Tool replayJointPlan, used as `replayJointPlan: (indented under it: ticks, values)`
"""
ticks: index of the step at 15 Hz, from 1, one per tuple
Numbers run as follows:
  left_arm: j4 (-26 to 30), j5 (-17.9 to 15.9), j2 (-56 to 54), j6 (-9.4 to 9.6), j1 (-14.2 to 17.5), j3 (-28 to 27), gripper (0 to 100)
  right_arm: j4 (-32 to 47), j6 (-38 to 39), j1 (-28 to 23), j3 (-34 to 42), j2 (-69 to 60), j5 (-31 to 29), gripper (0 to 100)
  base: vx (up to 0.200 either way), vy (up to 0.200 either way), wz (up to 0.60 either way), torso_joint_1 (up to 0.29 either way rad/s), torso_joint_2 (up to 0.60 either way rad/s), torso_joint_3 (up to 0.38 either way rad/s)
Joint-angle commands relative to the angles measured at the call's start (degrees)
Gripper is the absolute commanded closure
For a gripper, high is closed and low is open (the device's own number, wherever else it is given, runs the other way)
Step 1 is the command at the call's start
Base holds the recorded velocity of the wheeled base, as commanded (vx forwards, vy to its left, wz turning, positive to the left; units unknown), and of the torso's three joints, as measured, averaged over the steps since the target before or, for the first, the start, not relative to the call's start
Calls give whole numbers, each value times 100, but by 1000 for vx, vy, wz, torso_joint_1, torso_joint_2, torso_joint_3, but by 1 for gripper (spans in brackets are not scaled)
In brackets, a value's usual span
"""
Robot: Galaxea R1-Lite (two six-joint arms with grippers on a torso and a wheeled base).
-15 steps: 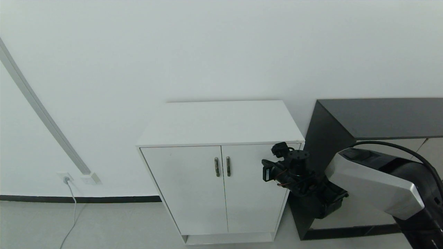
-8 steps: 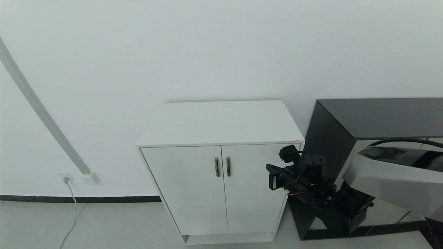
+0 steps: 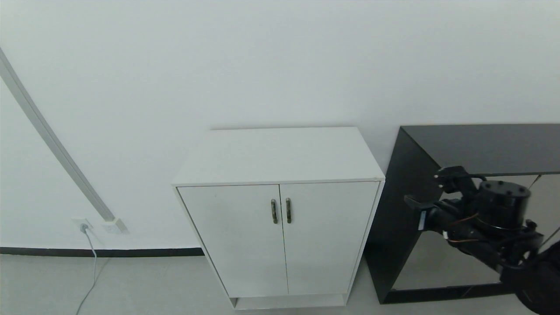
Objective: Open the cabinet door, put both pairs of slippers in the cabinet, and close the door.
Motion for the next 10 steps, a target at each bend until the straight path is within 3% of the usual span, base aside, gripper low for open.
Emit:
replayJointPlan:
  ticks: [1, 4, 8, 10]
  values:
    - [-1, -6, 7, -1, 0, 0, 100, 58, -108, -725, 904, -1100, 40, 100, 0, 0, 0, 0, 0, 0]
    - [-1, -6, 7, -1, 0, 0, 100, 76, -284, -1182, 1756, -1882, 260, 100, 0, 0, 0, 0, 0, 0]
    - [-1, -6, 7, -1, 0, 0, 100, 93, -380, -1235, 2573, -2700, 295, 100, 0, 0, 0, 0, 0, 0]
    - [-1, -6, 7, -9, 0, 0, 100, 717, -354, -1252, 2573, -3253, 303, 100, 0, 0, 0, 0, 0, 0]
